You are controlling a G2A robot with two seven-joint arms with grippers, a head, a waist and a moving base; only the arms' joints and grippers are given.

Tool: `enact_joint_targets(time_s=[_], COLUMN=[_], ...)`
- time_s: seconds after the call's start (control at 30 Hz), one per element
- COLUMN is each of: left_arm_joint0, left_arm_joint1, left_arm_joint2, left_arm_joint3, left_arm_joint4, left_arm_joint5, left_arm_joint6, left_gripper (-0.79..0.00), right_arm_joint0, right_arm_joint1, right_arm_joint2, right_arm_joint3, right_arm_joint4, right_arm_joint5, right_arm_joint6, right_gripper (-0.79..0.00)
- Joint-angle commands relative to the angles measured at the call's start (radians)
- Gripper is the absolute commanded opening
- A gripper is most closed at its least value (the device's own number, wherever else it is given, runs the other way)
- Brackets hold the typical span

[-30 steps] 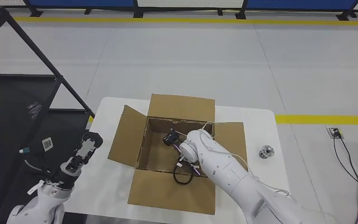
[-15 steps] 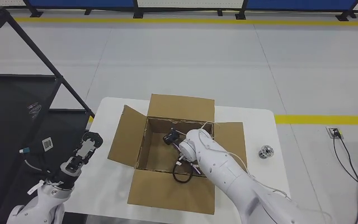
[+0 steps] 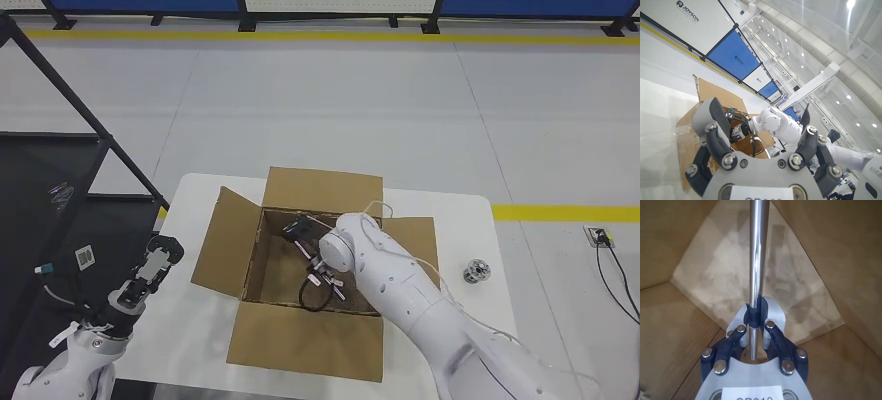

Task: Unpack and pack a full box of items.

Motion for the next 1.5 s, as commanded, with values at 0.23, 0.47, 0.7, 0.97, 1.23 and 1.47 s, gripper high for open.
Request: enact_joint_targets(time_s=[0.23, 0.47, 0.7, 0.97, 1.23, 1.47], left_arm_joint0=[0.0, 0.0, 0.0, 0.0, 0.0, 0.0], left_arm_joint1=[0.0, 0.0, 0.0, 0.0, 0.0, 0.0], left_arm_joint2=[0.0, 0.0, 0.0, 0.0, 0.0, 0.0], left_arm_joint3=[0.0, 0.0, 0.0, 0.0, 0.0, 0.0], left_arm_joint4=[0.0, 0.0, 0.0, 0.0, 0.0, 0.0], left_arm_joint5=[0.0, 0.0, 0.0, 0.0, 0.0, 0.0], left_arm_joint6=[0.0, 0.0, 0.0, 0.0, 0.0, 0.0], left_gripper=[0.0, 0.0, 0.0, 0.0, 0.0, 0.0], right_arm_joint0=[-0.083, -0.359, -0.649, -0.743, -0.728, -0.737], right_arm_joint1=[0.108, 0.246, 0.316, 0.34, 0.345, 0.354], right_arm_joint2=[0.149, 0.456, 0.737, 0.86, 0.856, 0.881], right_arm_joint3=[-0.329, -0.884, -1.315, -1.289, -1.136, -1.085], right_arm_joint4=[-0.045, -0.174, -0.307, -0.341, -0.338, -0.321], right_arm_joint5=[0.033, 0.072, 0.117, 0.158, 0.191, 0.2], right_arm_joint6=[0.128, 0.272, 0.326, 0.316, 0.274, 0.255], right_gripper=[-0.785, -0.785, -0.785, -0.785, -0.785, -0.785])
